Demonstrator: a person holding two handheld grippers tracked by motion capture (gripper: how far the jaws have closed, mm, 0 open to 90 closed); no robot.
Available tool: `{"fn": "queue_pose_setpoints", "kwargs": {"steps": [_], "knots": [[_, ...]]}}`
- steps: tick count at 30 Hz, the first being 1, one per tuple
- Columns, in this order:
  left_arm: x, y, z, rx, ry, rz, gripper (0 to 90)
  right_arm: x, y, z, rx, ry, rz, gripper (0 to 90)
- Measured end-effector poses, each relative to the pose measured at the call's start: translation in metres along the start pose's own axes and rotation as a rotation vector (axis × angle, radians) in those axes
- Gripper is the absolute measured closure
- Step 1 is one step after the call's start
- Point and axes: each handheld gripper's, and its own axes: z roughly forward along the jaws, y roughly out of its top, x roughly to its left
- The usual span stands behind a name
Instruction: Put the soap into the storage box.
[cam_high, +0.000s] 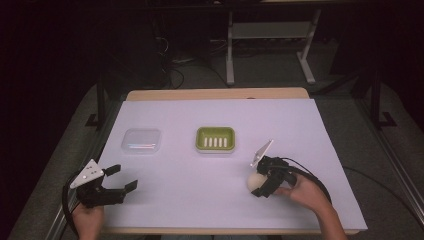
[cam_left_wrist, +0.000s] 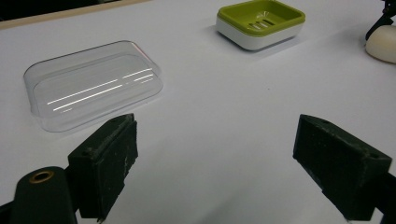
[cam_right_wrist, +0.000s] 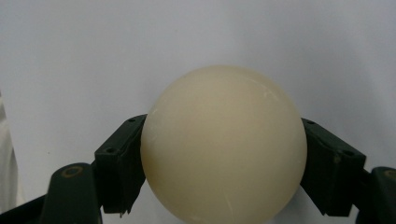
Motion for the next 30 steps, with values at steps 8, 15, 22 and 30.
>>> {"fn": "queue_pose_setpoints", "kwargs": {"steps": [8, 15, 22, 30], "knots": [[0.0, 0.0, -0.001, -0.006, 0.002, -0.007, 13.3, -0.002, 0.006, -0.006, -0.027, 0.017, 0.001, 23.8], [0.0, 0.0, 0.0, -0.004, 0.0, -0.002, 13.2, -0.008, 0.012, -0.013, -0.061, 0.023, 0.001, 23.8], [0.0, 0.0, -0.001, -0.009, 0.003, -0.011, 13.2, -0.014, 0.024, -0.016, -0.06, 0.038, -0.007, 23.8], [0.001, 0.0, -0.002, -0.007, 0.003, -0.009, 13.2, -0.02, 0.038, -0.019, -0.073, 0.056, -0.018, 23.8]]}}
